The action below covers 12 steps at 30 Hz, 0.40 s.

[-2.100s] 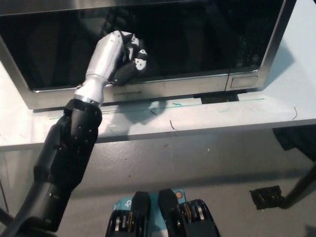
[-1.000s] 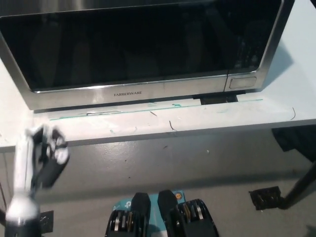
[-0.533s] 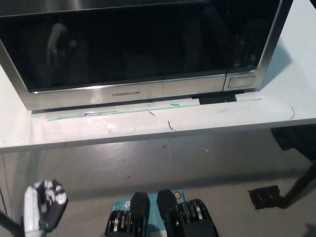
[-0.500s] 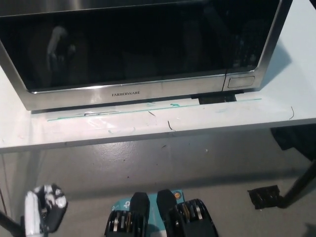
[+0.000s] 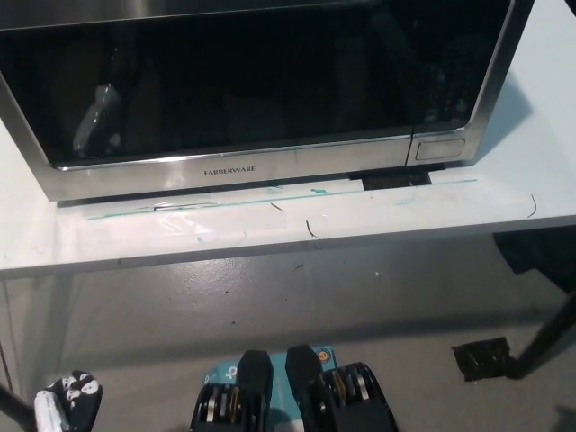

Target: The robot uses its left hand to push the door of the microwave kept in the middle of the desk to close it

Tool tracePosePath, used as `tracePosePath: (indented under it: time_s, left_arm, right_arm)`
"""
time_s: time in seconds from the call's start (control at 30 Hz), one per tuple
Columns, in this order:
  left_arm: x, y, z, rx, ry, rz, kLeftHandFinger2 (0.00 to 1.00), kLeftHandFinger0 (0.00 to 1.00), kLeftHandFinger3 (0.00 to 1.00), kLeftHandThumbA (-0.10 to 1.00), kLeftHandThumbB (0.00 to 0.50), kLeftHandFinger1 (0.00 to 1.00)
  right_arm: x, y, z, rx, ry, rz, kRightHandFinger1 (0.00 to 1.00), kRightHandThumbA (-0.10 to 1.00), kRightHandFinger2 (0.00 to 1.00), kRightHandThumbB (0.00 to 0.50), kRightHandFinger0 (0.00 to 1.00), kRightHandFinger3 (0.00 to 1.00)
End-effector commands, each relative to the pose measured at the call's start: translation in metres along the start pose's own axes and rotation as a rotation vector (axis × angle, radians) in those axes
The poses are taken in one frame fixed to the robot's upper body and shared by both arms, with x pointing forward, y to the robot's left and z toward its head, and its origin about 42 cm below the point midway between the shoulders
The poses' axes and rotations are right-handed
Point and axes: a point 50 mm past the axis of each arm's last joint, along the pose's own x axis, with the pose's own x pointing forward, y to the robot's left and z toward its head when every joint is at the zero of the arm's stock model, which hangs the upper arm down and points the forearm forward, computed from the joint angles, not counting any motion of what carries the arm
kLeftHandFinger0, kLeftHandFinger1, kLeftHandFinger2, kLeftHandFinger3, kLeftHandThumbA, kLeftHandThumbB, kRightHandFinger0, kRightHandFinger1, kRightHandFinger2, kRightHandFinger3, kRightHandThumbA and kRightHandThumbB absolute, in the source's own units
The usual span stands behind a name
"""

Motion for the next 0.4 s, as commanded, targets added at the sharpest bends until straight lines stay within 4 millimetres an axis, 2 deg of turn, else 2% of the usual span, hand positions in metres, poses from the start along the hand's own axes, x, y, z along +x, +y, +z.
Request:
tracePosePath:
  time_s: [0.0,0.03,0.1,0.17,0.23,0.27,0.37]
  left_arm:
    - [0.0099,0.0107,0.0034,0.013,0.063,0.053,0.18,0.05,0.35,-0.1,0.057,0.05]
    - [0.0112,0.0126,0.0032,0.024,0.058,0.057,0.19,0.05,0.35,-0.1,0.054,0.05]
    - [0.0103,0.0166,0.0031,0.029,0.026,0.049,0.12,0.02,0.32,-0.1,0.053,0.0]
    - [0.0095,0.0192,0.0017,0.02,0.029,0.044,0.14,0.03,0.33,-0.1,0.057,0.01]
    - [0.0107,0.0205,0.0019,-0.003,0.032,0.042,0.16,0.02,0.35,-0.1,0.063,0.02]
    - [0.0119,0.0179,0.0036,-0.027,0.044,0.067,0.15,0.0,0.34,-0.1,0.091,0.0]
    - [0.0143,0.0174,0.006,-0.026,0.038,0.064,0.15,0.0,0.34,-0.1,0.077,0.0]
  right_arm:
    - [0.0095,-0.0026,0.0204,0.009,-0.065,-0.018,0.62,-0.1,0.59,0.193,0.67,0.54]
    - [0.0091,-0.0024,0.0202,0.011,-0.066,-0.018,0.61,-0.1,0.59,0.193,0.66,0.53]
    - [0.0092,-0.0027,0.0201,-0.001,-0.064,-0.014,0.65,-0.1,0.63,0.182,0.7,0.57]
    - [0.0087,-0.0019,0.0197,0.001,-0.063,-0.013,0.64,-0.1,0.63,0.184,0.7,0.58]
    - [0.0078,-0.0016,0.0204,0.025,-0.055,-0.007,0.66,-0.1,0.65,0.177,0.74,0.57]
    - [0.0078,-0.0024,0.0203,0.011,-0.06,-0.012,0.65,-0.1,0.63,0.176,0.72,0.57]
    - [0.0083,-0.0015,0.0212,-0.006,-0.063,-0.008,0.66,-0.1,0.64,0.169,0.74,0.57]
